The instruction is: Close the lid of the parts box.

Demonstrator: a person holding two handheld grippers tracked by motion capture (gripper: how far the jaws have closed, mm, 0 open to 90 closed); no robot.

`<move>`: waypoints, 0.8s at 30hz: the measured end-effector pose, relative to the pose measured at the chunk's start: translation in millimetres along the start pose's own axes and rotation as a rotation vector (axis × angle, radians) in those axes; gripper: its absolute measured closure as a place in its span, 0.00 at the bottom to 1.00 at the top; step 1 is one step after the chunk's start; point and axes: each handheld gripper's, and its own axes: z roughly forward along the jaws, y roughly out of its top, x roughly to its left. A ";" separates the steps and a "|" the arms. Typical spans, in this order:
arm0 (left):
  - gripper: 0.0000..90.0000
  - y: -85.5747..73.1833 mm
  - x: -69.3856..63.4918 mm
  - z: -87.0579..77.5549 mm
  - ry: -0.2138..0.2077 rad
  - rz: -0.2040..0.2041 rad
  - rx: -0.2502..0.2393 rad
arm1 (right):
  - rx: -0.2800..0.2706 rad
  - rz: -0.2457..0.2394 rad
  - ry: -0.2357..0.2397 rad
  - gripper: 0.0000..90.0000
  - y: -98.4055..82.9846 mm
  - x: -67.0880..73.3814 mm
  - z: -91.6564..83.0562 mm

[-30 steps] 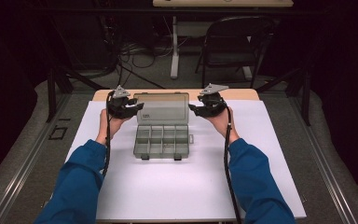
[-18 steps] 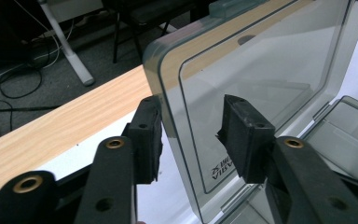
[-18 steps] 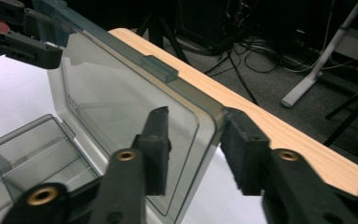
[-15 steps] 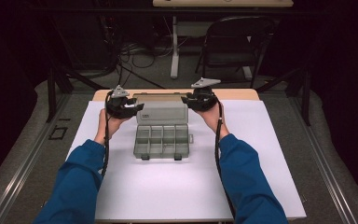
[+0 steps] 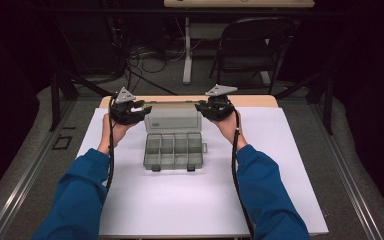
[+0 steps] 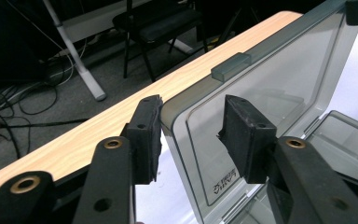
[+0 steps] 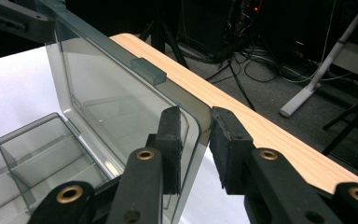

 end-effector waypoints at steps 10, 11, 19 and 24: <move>0.73 1.6 -1.2 -5.1 -0.004 0.021 0.014 | -0.002 -0.019 0.014 0.82 -1.9 1.8 -6.5; 0.73 1.9 -1.5 -6.2 -0.006 0.029 0.019 | 0.001 -0.023 0.013 0.82 -2.0 2.0 -7.2; 0.75 1.8 -2.6 -12.5 -0.032 0.036 0.034 | 0.012 -0.044 0.026 0.82 -2.5 6.2 -12.4; 0.78 1.8 -3.2 -16.7 -0.047 0.042 0.045 | 0.016 -0.058 0.031 0.83 -3.3 8.3 -16.0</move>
